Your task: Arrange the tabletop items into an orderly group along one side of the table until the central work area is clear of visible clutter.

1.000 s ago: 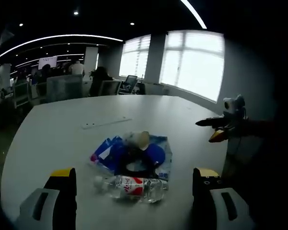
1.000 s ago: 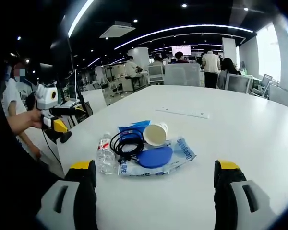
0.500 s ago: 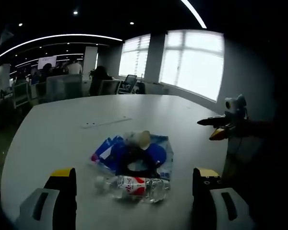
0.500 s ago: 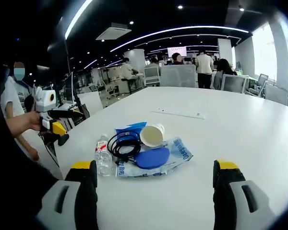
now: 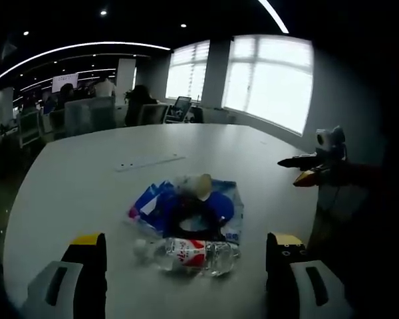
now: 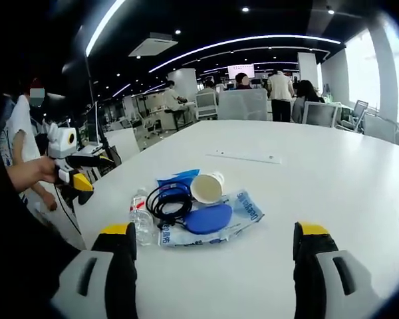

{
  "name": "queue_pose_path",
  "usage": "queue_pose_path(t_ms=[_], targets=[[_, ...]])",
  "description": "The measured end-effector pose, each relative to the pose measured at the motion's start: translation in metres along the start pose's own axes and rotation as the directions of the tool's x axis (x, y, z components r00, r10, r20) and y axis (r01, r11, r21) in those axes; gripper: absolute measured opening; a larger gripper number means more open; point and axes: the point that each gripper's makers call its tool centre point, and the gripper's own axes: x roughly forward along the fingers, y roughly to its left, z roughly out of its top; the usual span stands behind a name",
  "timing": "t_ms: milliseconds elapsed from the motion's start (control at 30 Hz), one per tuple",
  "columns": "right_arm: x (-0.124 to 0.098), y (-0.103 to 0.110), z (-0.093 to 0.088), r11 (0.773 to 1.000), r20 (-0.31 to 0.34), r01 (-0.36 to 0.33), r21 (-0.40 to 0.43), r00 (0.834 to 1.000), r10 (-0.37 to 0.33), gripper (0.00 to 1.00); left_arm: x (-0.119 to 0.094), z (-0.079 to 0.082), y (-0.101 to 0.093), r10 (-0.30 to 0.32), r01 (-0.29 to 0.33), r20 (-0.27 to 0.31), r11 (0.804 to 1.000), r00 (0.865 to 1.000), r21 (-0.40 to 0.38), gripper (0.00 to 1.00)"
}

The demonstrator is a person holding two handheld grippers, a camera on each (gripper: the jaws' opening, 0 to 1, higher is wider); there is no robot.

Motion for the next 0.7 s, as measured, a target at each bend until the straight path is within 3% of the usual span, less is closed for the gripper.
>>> queue_pose_path(t_ms=[300, 700], targets=[[-0.001, -0.002, 0.0, 1.0, -0.007, 0.007, -0.003, 1.0, -0.007, 0.94, 0.006, -0.002, -0.001, 0.034, -0.036, -0.035, 0.998, 0.999, -0.044, 0.96], [-0.003, -0.006, -0.006, 1.0, -0.02, 0.011, 0.003, 1.0, -0.011, 0.92, 0.017, -0.004, -0.004, 0.077, -0.086, -0.068, 0.986, 0.995, -0.14, 0.8]])
